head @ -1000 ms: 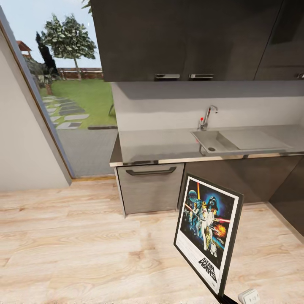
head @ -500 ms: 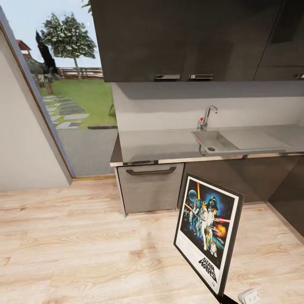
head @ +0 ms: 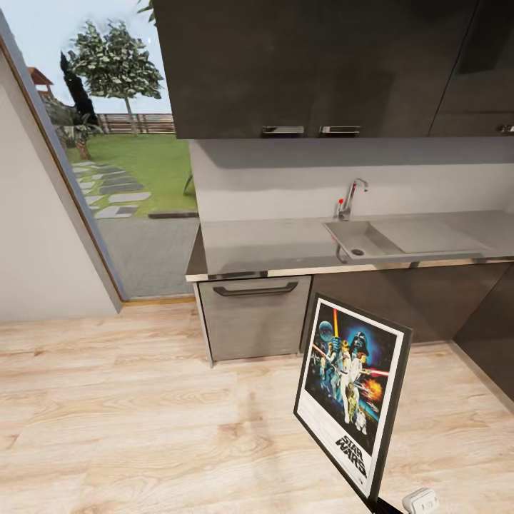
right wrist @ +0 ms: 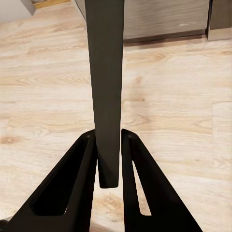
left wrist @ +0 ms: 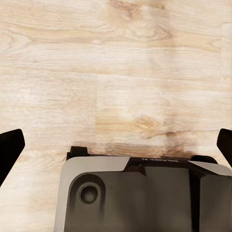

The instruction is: Pick up the poster from the kitchen countertop and hang it on one of the wall nails in the kitchen.

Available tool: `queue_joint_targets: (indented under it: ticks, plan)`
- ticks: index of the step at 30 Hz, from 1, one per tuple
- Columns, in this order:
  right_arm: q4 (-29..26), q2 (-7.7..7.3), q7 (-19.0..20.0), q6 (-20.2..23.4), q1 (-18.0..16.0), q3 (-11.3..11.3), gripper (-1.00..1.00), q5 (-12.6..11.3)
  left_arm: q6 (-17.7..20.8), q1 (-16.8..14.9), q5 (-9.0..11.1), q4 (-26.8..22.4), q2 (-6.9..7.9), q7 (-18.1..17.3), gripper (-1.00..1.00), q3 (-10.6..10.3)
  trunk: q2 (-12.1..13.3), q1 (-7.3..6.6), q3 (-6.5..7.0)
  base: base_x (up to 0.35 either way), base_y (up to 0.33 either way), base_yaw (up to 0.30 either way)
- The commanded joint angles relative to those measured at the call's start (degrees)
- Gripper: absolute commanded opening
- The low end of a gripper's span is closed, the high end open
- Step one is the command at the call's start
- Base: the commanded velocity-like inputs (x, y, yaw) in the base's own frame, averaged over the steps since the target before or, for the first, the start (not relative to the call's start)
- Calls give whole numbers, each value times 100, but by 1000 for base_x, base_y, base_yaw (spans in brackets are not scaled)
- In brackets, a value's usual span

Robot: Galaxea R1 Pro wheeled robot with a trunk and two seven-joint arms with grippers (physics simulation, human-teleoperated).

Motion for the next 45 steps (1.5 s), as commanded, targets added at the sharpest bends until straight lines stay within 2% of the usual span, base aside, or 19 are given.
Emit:
queue_joint_targets:
  ticks: [1, 15, 23, 31, 39, 45]
  plan:
    - [-3, 0, 26, -12, -1, -6, -100, -7, 50, 0, 0, -14, -3, -31, 100, 15, -10, 4, -9, 0, 0, 0]
    - [-15, -8, 26, -18, -1, -5, -100, -2, 25, 0, 15, -23, -3, -24, 100, 83, -10, 4, -9, 0, 0, 4]
    - [-15, -6, 21, -20, -1, -5, -100, -2, 21, 0, 9, -21, -3, -22, 100, 86, -10, 4, -9, 0, 29, 217]
    - [-15, -8, 24, -20, -1, 1, -100, -2, 23, 0, 8, -17, -3, -22, 100, 92, -10, 4, -9, 0, 238, 287]
    - [-15, -5, 24, -20, -1, 3, -100, -2, 23, 0, 9, -23, 4, -22, 100, 94, -10, 4, -9, 0, 290, 86]
    - [-15, -2, 21, -20, -1, 3, -100, -2, 23, 0, 9, -23, 6, -22, 100, 95, -10, 4, -9, 0, 295, 246]
